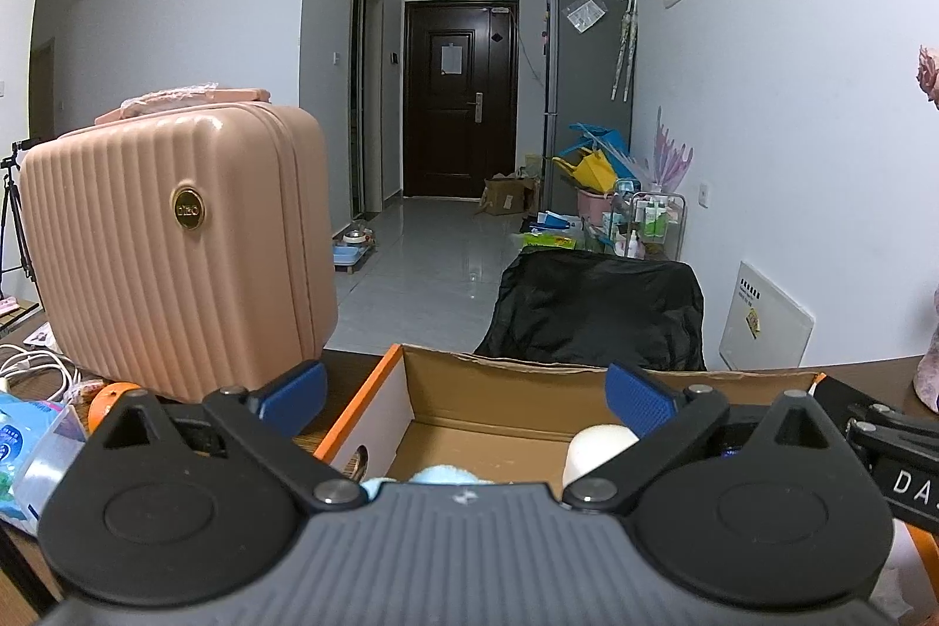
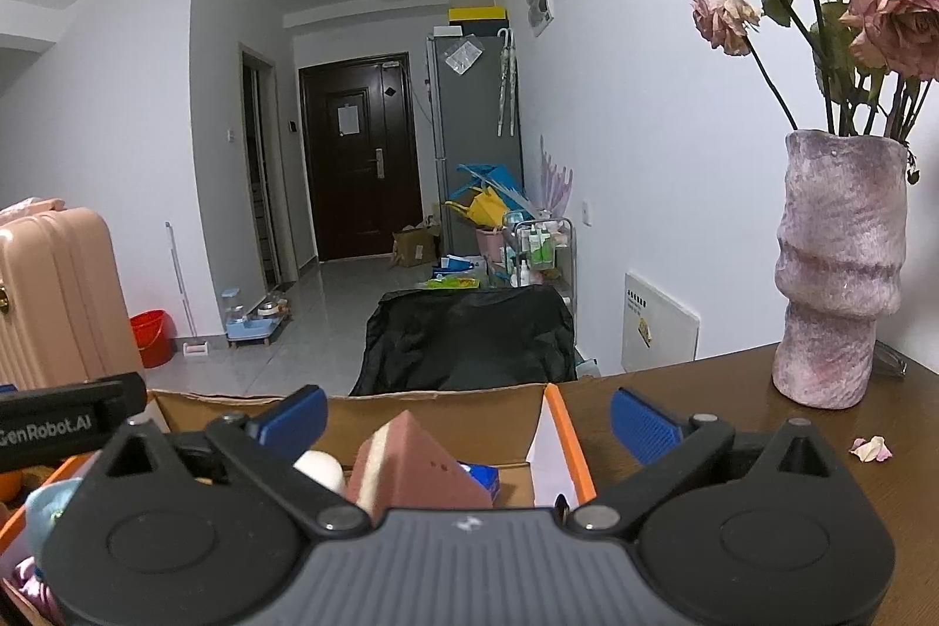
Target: Organize soft objects
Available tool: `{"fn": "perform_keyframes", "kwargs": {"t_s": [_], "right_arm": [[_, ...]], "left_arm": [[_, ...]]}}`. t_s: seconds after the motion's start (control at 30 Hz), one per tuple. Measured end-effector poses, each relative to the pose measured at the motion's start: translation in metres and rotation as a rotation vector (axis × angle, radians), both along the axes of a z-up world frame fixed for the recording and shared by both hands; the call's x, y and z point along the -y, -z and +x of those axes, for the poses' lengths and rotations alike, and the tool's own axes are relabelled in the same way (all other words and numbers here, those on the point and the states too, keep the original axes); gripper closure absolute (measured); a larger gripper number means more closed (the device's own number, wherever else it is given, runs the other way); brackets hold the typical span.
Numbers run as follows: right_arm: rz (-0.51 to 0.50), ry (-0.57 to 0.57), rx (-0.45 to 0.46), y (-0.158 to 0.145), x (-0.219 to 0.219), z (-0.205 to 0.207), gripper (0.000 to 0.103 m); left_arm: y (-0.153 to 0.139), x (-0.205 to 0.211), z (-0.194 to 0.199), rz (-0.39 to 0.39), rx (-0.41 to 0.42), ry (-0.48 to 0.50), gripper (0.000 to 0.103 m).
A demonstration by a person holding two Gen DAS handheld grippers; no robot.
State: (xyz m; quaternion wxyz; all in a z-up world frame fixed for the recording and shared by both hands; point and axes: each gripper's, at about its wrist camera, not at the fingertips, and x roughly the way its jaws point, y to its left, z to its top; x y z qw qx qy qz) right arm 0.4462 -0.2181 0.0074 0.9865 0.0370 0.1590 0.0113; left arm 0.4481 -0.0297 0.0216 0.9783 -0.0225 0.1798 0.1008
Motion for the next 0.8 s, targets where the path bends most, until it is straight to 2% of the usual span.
{"fn": "perform_keyframes", "kwargs": {"t_s": [0.43,0.8], "right_arm": [[0.009,-0.024,0.059,-0.018,0.002,-0.026,0.000],[0.035,-0.058,0.113,-0.042,0.016,-0.079,0.000]], "left_arm": [[-0.014,-0.014,-0.029,0.020,0.043,0.008,0.000],[-0.036,-0.023,-0.097,0.039,0.105,0.068,0.000]]}}
